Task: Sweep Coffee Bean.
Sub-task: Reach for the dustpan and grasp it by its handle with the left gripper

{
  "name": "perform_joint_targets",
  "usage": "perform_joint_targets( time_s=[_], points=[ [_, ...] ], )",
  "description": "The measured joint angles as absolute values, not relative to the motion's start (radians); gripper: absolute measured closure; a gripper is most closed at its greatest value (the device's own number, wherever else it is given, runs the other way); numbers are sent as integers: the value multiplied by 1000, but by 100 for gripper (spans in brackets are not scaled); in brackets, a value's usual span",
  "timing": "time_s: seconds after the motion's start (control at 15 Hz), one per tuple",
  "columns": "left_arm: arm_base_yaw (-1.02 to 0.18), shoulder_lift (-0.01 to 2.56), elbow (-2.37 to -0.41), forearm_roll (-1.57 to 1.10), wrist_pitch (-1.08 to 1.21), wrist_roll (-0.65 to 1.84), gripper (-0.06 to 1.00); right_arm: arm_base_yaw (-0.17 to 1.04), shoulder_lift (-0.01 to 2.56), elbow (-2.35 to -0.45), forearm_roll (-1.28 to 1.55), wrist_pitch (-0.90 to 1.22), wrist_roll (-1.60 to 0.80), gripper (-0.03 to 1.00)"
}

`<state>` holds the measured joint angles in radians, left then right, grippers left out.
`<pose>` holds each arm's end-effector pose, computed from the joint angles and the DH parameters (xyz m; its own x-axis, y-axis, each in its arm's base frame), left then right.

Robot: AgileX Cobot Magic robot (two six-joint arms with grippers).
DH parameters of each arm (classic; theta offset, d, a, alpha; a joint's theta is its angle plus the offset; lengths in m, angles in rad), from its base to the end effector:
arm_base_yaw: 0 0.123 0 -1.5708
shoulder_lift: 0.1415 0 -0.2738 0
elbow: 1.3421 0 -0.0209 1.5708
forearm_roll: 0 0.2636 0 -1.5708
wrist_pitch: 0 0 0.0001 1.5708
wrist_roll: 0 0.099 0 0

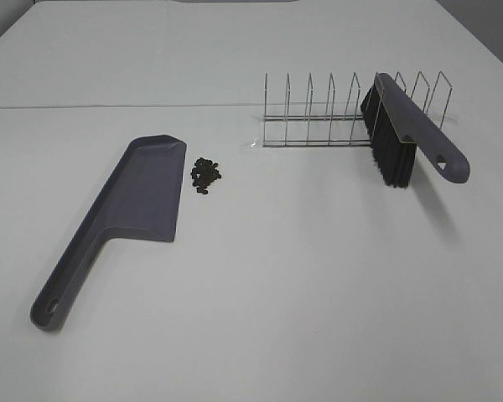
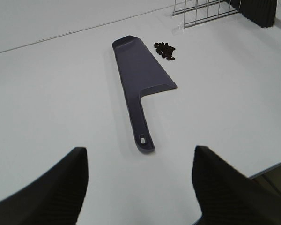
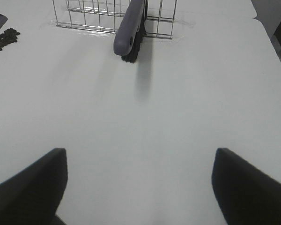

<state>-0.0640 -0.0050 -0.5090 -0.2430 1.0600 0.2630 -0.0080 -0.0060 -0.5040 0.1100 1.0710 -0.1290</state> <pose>0.0202 -0.0221 0.2848 -0.3904 0.1641 -0.9059 0.3101 0.9499 0.0384 0.0228 0.0094 0.2807 -0.4467 -0.0721 -0.8917 -0.1122 0.9934 -0.0241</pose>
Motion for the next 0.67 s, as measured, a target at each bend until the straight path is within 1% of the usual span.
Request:
perform_joint_targets(
  time_s=[0.67],
  points=[
    [-64,-5,-509,-243,1060,263,32,-8,-6,-504,110,1071,-129,17]
  ],
)
